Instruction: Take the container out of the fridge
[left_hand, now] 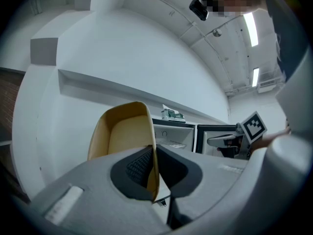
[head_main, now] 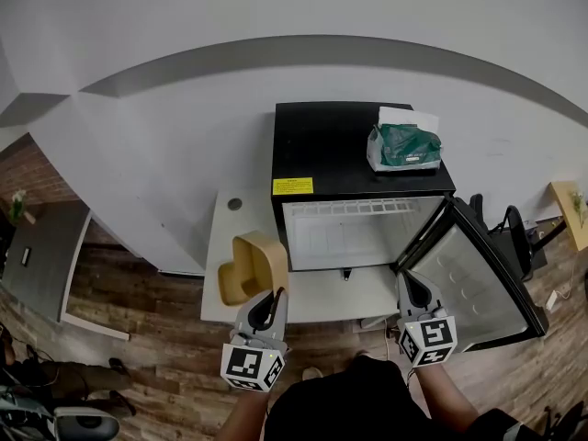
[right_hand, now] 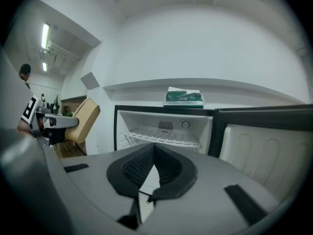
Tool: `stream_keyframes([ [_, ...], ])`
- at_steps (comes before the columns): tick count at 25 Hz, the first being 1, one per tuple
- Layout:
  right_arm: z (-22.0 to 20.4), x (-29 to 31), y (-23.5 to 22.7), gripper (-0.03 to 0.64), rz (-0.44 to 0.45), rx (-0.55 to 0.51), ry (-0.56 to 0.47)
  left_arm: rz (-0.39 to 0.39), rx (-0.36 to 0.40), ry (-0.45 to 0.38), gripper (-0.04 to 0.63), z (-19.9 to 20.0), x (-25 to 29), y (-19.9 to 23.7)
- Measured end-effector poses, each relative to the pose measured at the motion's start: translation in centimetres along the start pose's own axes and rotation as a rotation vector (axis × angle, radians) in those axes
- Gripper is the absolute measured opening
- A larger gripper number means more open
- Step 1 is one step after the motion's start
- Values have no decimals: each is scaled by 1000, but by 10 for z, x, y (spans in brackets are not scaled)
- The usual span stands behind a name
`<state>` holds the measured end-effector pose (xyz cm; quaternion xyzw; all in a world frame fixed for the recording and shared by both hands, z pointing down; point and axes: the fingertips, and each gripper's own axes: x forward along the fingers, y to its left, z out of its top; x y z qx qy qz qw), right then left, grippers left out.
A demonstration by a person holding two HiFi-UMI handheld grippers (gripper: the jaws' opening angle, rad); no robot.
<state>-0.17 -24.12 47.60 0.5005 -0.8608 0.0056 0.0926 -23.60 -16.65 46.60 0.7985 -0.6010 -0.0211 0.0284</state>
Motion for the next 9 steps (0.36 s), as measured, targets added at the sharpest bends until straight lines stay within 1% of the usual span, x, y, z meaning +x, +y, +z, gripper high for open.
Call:
stream_keyframes([
  [2,-1,2,0,-2,7,17,5,-2,7,4,29,0,1,0],
  [9,-3,6,2,-2,13,6,14,-9,17,9,28,1,5,4],
])
